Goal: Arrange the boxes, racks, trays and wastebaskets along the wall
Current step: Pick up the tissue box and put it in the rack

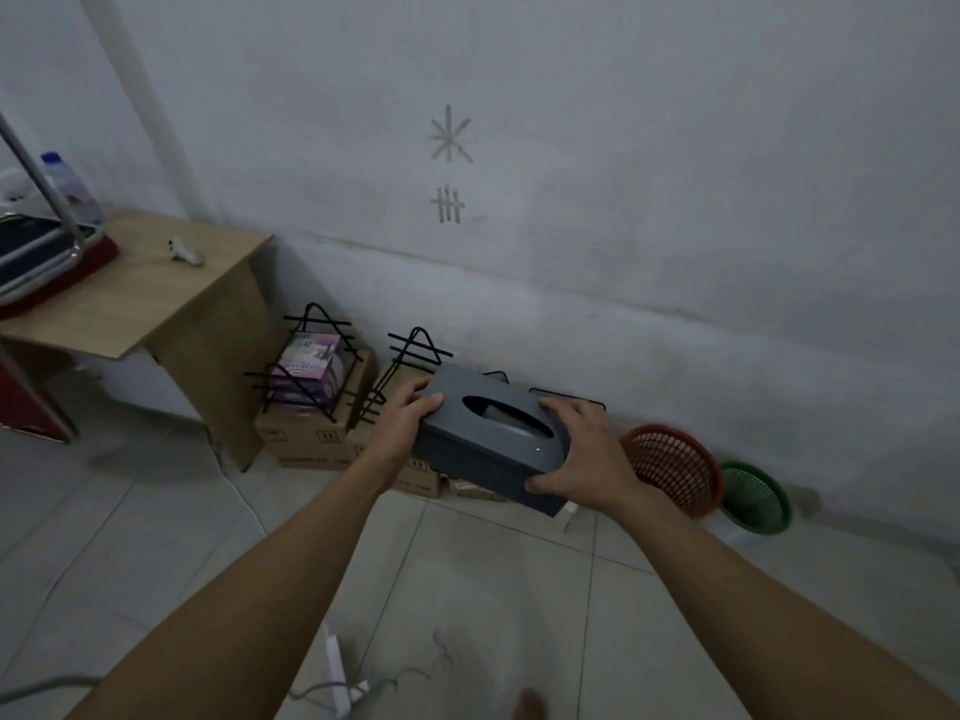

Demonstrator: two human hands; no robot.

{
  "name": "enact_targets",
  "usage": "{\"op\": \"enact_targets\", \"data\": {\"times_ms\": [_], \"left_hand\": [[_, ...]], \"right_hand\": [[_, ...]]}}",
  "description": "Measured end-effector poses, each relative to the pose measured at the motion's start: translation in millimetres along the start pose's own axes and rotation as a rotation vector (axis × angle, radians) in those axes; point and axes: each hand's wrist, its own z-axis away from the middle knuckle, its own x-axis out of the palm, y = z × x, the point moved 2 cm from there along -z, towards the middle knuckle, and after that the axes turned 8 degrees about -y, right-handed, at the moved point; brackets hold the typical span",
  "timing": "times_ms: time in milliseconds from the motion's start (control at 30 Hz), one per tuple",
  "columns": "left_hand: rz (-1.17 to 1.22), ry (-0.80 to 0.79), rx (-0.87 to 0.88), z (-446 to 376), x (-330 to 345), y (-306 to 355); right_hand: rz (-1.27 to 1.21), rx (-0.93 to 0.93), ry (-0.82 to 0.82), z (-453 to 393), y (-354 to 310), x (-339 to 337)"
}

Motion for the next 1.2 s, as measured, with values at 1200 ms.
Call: {"op": "enact_targets", "data": {"times_ms": [1200], "left_hand": [[-0.081,0.125,-0.101,-228.9,-272.3,-34.6]], "right_hand": [[-0.035,-0.004,-0.231,-331.0,-121.2,128.6]]}}
